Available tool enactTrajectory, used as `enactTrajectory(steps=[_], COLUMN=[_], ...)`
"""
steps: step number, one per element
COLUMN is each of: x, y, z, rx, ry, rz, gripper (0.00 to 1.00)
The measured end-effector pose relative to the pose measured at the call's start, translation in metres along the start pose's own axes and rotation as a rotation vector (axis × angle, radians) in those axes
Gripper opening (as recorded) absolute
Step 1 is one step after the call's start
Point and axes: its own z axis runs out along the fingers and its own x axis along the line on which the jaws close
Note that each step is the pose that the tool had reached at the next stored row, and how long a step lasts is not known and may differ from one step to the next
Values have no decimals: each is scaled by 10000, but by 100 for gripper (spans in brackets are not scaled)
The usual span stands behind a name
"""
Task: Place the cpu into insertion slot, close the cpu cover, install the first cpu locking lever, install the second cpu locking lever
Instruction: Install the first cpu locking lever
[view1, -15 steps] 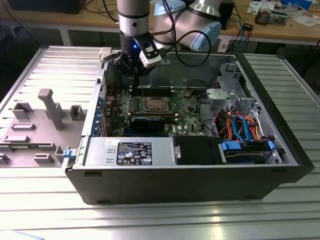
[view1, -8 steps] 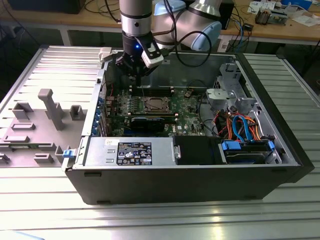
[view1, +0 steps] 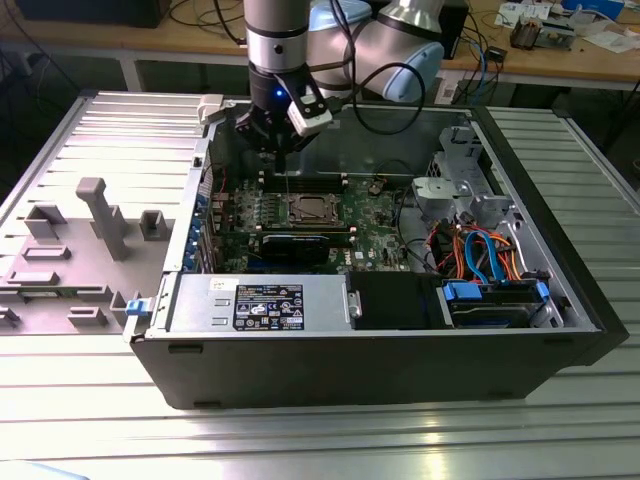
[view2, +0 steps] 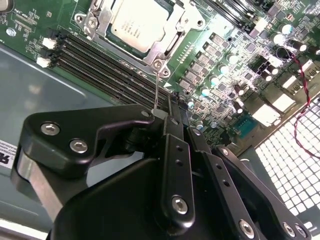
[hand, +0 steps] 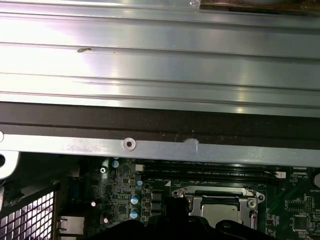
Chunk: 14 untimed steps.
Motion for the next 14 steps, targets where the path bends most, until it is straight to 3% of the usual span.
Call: enactTrajectory(steps=[14], x=[-95], y=[-5], z=[2], rx=[0], ry=[0], rz=[0], gripper=[11])
